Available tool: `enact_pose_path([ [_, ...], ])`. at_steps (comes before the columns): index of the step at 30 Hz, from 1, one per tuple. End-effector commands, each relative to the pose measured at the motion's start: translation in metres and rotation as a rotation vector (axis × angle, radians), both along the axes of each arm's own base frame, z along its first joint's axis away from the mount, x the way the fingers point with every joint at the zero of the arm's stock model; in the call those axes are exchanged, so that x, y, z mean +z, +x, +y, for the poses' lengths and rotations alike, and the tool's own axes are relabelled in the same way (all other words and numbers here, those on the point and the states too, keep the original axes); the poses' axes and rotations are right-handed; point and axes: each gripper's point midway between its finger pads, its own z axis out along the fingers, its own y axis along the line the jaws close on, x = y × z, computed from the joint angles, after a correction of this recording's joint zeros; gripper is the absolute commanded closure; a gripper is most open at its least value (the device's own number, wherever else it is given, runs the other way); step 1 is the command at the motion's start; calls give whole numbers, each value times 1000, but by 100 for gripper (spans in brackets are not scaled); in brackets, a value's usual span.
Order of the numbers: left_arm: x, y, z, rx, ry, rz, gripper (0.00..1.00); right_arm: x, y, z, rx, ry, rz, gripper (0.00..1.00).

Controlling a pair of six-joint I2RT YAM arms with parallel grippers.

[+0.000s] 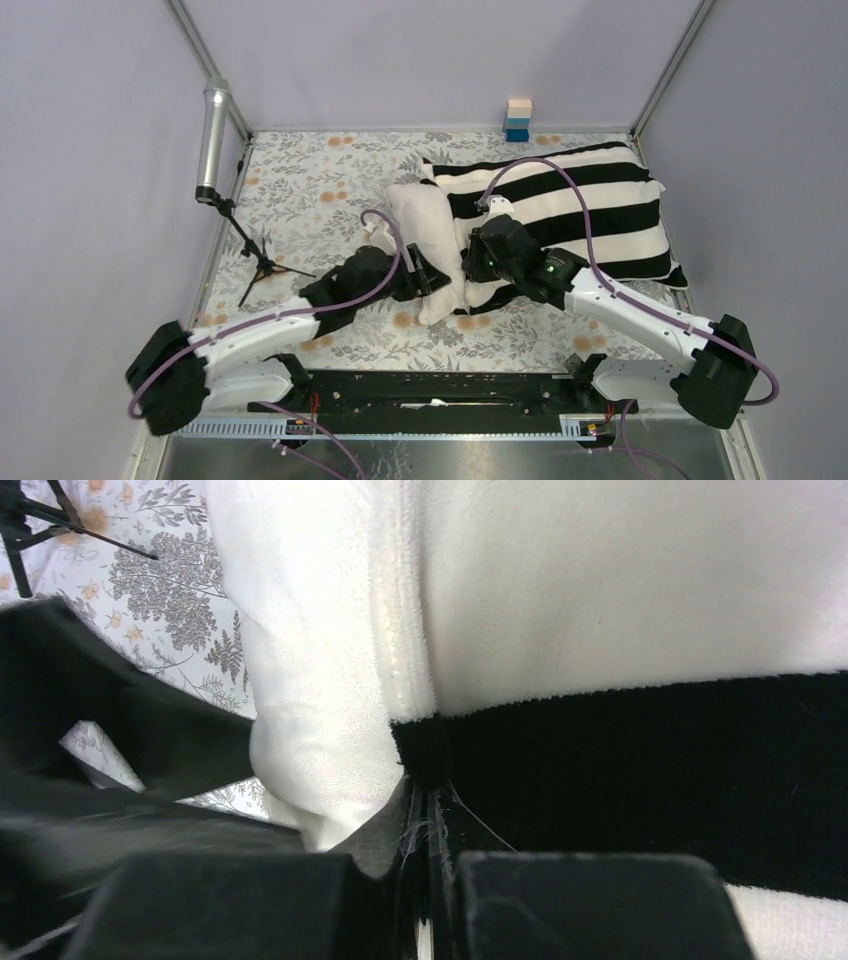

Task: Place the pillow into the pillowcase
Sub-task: Stuff the pillow into the pillowcase.

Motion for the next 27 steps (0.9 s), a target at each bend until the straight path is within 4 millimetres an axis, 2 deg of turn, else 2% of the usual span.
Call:
enact_pose_path([
  [1,77,9,21,24,0,-200,30,-6,-15,2,58,29,-2,100],
  [4,83,42,54,178,65,-214,21,-13,-18,1,72,21,4,100],
  [6,84,71,65,255,36,-214,17,-16,-21,0,79,20,10,100],
  [8,79,102,64,300,52,-213,14,-14,-24,2,93,30,7,100],
  [10,67,128,50,303,78,-218,12,-8,-26,3,108,39,-4,100],
  [12,44,145,32,276,98,-181,11,-4,-26,3,116,28,-12,100],
  [13,31,149,24,260,109,-152,15,-1,-25,2,115,19,-20,100],
  [14,16,150,18,250,115,-119,22,3,-23,2,112,14,-28,100],
  [15,11,150,13,247,93,-117,32,11,-20,4,111,15,-44,100],
  [16,6,148,10,247,78,-115,46,19,-16,4,102,12,-61,100],
  [17,6,145,8,245,58,-122,66,25,-12,5,92,5,-75,98],
  [18,7,142,5,235,39,-133,77,34,-6,6,86,-5,-94,89],
  [20,9,135,3,222,10,-159,99,50,6,6,56,-32,-126,61],
  [22,12,127,6,214,-17,-201,100,66,21,8,25,-65,-169,37],
  [23,16,124,6,208,-39,-223,100,74,29,10,14,-77,-191,29],
  [25,22,120,7,198,-75,-263,100,86,45,13,-7,-120,-234,21],
  [27,27,116,7,191,-100,-293,100,92,64,12,-48,-200,-275,17],
])
